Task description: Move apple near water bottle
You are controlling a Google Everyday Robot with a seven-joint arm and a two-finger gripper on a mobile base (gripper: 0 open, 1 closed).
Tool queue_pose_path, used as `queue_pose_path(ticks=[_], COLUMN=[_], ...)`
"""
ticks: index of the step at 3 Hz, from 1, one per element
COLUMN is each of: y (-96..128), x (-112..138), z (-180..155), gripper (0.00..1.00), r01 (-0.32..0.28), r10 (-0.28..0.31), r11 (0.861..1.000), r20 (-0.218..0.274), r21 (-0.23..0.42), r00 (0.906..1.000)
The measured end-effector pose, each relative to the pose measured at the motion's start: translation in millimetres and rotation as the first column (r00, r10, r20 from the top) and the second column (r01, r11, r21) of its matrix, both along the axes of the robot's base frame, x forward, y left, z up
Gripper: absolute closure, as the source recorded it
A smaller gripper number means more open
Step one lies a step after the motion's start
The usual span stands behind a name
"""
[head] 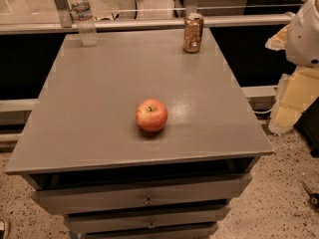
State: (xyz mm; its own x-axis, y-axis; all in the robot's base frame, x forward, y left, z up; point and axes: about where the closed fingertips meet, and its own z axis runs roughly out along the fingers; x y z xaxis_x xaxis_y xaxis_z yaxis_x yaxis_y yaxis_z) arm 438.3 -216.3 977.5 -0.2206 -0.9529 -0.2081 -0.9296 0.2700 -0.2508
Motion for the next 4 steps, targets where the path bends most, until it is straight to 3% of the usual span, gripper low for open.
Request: queue_pose_path(ticks=[1,2,3,4], y=[0.0,14.3,53.3,104.4], x=[0.0,7.7,23.0,39.6], z=[0.0,-18.3,-59.9,-95.4], gripper=[0.0,0.0,0.0,0.0], r01=[0.0,-0.007,-0.03,-0.064], r10=[0.0,0.007,0.033,0.073], r11=[1.0,0.999,0.988,0.958], r20=[0.0,-0.003,-0.019,-0.022], r21=[0.0,0.042,0.149,0.28], r00=[1.0,1.0,0.9993,0.9971])
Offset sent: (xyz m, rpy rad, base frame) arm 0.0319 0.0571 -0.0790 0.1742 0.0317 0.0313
